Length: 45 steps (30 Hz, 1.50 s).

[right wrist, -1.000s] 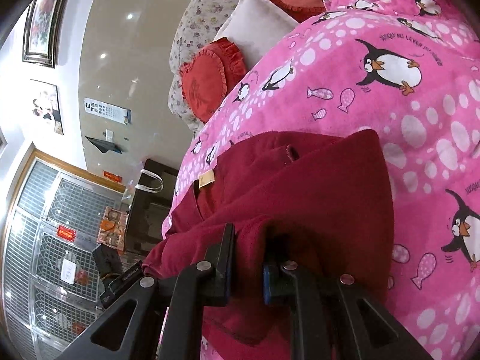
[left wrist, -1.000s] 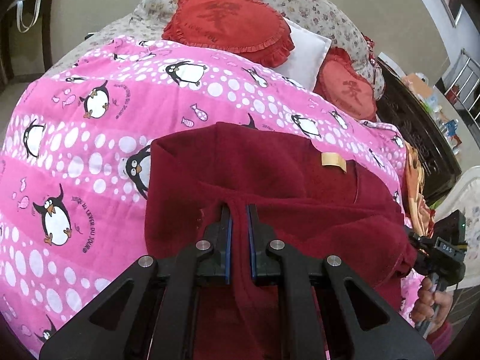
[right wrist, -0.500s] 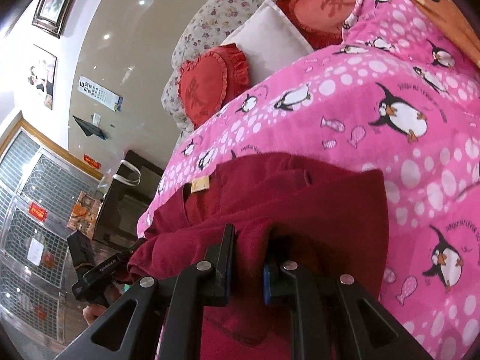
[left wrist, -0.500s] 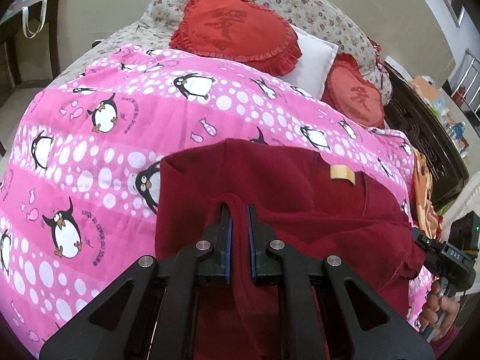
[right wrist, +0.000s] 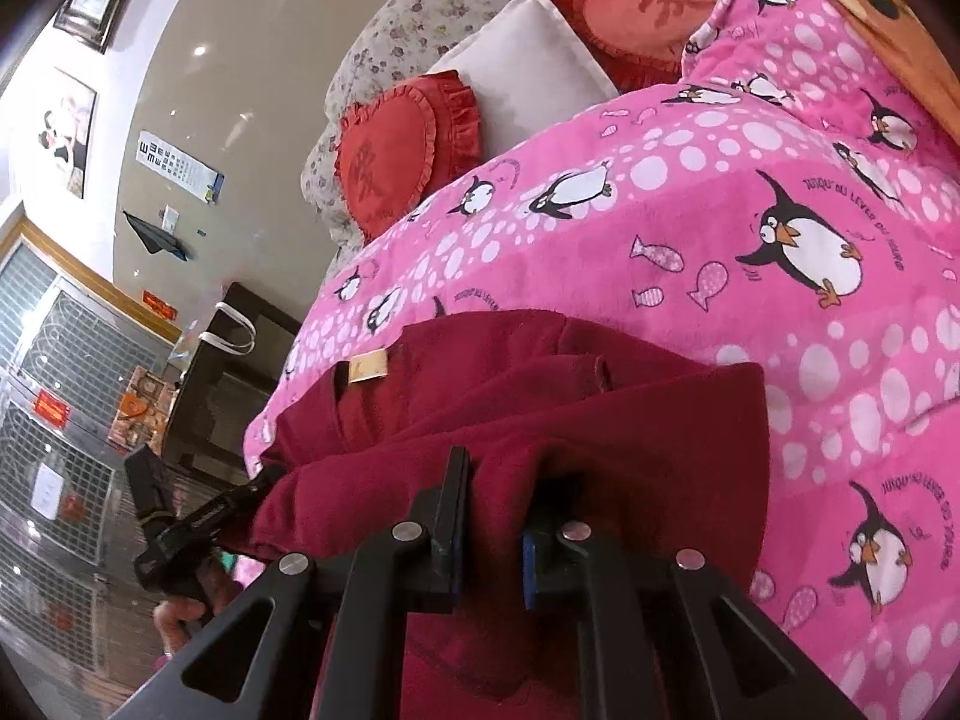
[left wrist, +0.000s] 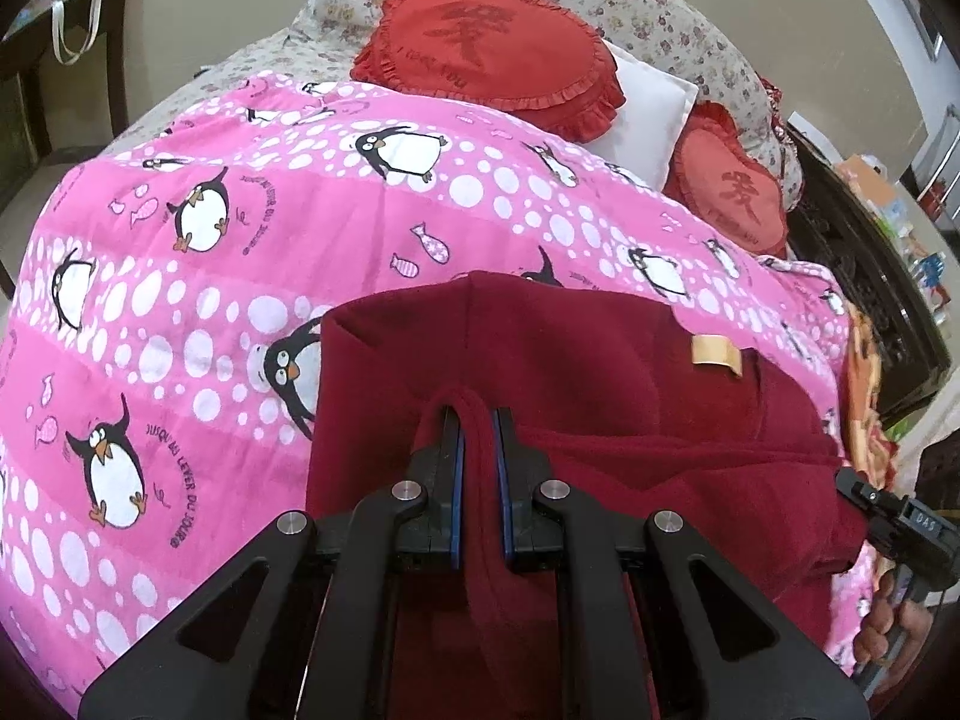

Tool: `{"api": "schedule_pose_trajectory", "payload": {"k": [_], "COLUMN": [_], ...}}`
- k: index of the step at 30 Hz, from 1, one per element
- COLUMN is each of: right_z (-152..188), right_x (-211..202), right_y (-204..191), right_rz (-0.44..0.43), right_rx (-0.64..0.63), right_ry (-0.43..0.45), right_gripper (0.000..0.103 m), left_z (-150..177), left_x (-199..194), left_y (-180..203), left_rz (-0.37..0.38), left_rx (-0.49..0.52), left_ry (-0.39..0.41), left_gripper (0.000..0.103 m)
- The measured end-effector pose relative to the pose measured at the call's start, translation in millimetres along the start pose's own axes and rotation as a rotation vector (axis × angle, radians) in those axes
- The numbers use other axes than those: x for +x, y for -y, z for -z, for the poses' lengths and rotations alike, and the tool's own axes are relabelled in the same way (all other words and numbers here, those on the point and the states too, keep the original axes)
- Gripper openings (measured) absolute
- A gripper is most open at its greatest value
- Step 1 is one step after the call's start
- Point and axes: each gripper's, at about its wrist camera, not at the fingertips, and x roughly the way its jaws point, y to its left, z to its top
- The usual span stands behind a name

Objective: Fold small clothes

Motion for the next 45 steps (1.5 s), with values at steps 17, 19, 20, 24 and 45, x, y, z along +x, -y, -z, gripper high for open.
{"api": "schedule_pose_trajectory", "payload": {"k": [17, 19, 20, 24, 45], "right_z": [13.1, 17.9, 23.1, 46.9, -48.3], "right_x": [-71.6, -84.4, -90.0, -94.1, 3.8], "right_y": [-14.2, -12.5, -11.6, -11.6, -11.6], "right_rz": [-0.03, -0.025, -0.012, 0.029, 0.023], "right_rx": [-0.005, -0.014, -0.031, -0.112, -0.062], "right_ry": [0.095, 0.118, 0.122, 0.089, 0.07], "right_gripper": [0.055, 0.055, 0.055, 0.049, 0.048], "left_z": [13.2, 24.6, 31.6, 64.3, -33.9], "left_x": [-78.0, -82.7, -82.7, -68.7, -6.3], "left_y": [-19.9, -18.8, -18.2, -11.7, 21.7], "left_rz": [0.012, 0.007, 0.0, -0.042, -0.005], "left_rx": [0.018, 0.063, 0.086, 0.181, 0.08], "left_ry": [0.112, 0.107, 0.094, -0.006, -0.005], "left_gripper": [0.042, 0.042, 0.042, 0.042, 0.043]}}
